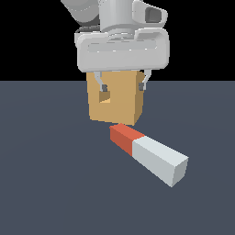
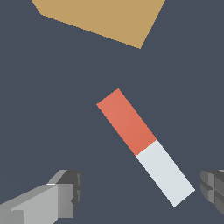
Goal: Insert the peg into the horizontal hole in a box.
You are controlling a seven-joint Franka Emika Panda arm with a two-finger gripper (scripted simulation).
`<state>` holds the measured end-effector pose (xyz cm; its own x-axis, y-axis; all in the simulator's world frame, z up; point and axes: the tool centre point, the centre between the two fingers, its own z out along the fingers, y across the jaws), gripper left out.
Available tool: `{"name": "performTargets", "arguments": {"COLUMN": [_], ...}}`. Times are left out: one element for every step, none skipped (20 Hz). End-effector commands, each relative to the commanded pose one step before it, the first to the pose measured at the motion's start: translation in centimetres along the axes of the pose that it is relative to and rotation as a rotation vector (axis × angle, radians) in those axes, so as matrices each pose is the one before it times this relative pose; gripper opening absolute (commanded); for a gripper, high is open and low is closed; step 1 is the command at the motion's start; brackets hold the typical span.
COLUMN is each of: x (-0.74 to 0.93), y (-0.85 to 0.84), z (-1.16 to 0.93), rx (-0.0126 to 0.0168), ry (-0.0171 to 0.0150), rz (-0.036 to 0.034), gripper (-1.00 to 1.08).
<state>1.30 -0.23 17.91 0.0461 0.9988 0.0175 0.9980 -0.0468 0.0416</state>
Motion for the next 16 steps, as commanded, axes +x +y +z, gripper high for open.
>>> {"name": "performTargets", "arguments": {"x": [-0.001, 0.001, -0.032, -0.031, -0.052, -0.063, -0.078, -0.093, -0.107, -0.122, -0.137, -0.152, -0.167, -0.183, -0.199, -0.214], "y": [0.001, 0.004, 0.013, 0.022, 0.03, 0.039, 0.048, 0.057, 0.066, 0.075, 0.085, 0.095, 0.104, 0.115, 0.125, 0.136], "z": [0.001, 0.008, 0.028, 0.047, 0.066, 0.085, 0.104, 0.123, 0.142, 0.162, 0.182, 0.202, 0.222, 0.243, 0.264, 0.286], "rx": [0.0, 0.00002, 0.00011, 0.00021, 0.00028, 0.00036, 0.00044, 0.00053, 0.00061, 0.00069, 0.00078, 0.00086, 0.00095, 0.00104, 0.00113, 0.00122], "ry": [0.0, -0.00001, 0.00001, 0.00001, 0.00001, 0.00001, 0.00002, 0.00002, 0.00002, 0.00002, 0.00003, 0.00003, 0.00003, 0.00003, 0.00003, 0.00003], "rz": [0.0, -0.00069, -0.00154, -0.00292, -0.00396, -0.00515, -0.00629, -0.00745, -0.00863, -0.00981, -0.01102, -0.01224, -0.01347, -0.01473, -0.01601, -0.01734], "gripper": [1.0, 1.0, 1.0, 1.0, 1.0, 1.0, 1.0, 1.0, 1.0, 1.0, 1.0, 1.0, 1.0, 1.0, 1.0, 1.0]}}
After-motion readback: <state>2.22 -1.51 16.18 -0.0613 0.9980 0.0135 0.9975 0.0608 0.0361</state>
